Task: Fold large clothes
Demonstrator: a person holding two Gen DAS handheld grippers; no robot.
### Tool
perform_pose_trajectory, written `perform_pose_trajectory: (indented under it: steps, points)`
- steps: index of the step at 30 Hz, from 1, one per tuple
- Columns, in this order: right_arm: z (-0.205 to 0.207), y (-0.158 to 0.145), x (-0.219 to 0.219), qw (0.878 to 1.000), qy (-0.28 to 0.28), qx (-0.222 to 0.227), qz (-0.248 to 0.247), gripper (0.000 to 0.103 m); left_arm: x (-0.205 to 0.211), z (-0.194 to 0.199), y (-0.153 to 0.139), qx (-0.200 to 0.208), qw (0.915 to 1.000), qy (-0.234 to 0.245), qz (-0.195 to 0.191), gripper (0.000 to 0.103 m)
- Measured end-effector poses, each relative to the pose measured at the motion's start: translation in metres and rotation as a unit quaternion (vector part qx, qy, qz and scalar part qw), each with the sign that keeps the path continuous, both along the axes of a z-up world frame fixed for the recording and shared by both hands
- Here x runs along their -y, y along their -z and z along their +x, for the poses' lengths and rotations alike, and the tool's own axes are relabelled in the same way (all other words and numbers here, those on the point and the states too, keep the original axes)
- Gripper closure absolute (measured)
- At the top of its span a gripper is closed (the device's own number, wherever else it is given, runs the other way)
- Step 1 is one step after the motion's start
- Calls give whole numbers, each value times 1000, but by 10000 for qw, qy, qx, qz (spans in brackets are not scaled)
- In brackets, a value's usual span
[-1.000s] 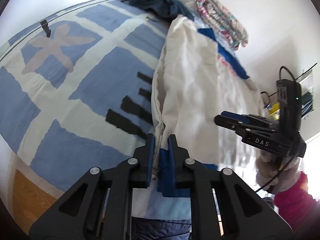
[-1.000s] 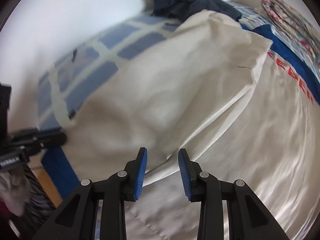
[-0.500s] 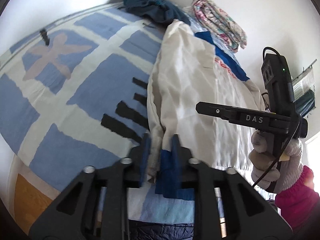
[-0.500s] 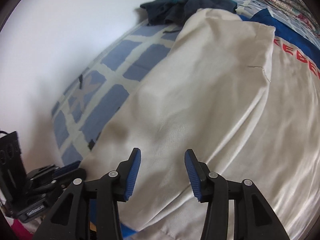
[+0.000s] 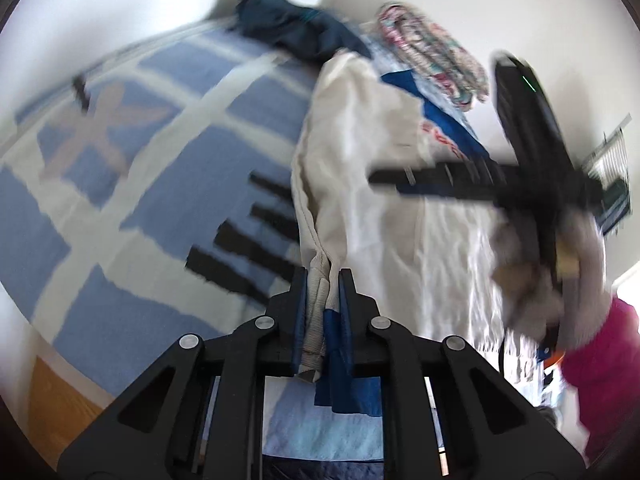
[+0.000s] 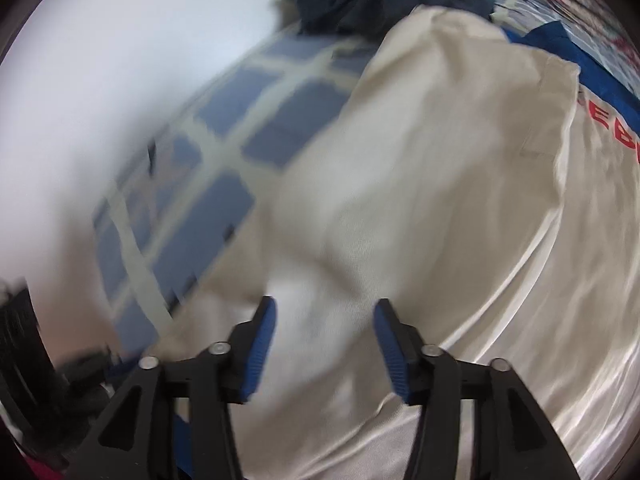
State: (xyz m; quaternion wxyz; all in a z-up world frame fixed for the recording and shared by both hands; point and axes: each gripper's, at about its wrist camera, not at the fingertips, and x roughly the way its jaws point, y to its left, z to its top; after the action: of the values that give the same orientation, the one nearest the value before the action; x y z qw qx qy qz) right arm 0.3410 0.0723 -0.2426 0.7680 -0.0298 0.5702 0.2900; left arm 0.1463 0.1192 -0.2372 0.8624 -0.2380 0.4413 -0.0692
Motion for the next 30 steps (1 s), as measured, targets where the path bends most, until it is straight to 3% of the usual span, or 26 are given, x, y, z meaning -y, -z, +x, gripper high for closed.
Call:
perform_pose_trajectory:
  steps: [6, 10, 15, 17, 19, 20, 24, 27, 30]
  points:
    - [61, -25, -26, 9995, 256, 142, -67, 36, 21, 0, -17, 308, 9991, 261, 153, 91]
    - [91, -16, -67, 9962, 281, 187, -800, 35, 29, -1, -24, 416, 9981, 419, 157, 92]
    - [99, 10, -104, 9828, 135, 336, -1811, 35, 38, 2, -29, 487, 9968, 622, 154, 92]
    - [100, 20, -109, 9766, 180, 364, -2114, 38, 39, 2, -29, 484, 9966, 648, 142, 92]
    - [101, 28, -109, 9736, 260, 314, -2244, 59, 41, 2, -30, 485, 9966, 654, 143, 92]
    - [102, 30, -109, 9727, 301, 306, -2281, 64, 41, 2, -31, 490, 9965, 657, 152, 92]
    - [105, 25, -87, 9802, 553, 209, -1889, 95, 48, 0, -35, 543, 9956, 719, 238, 92]
    - [109, 12, -61, 9913, 794, 28, -1049, 101, 58, -3, -41, 634, 9938, 837, 363, 92]
    - [106, -2, -28, 9947, 1001, -29, -237, 102, 71, -6, -47, 723, 9915, 965, 491, 92]
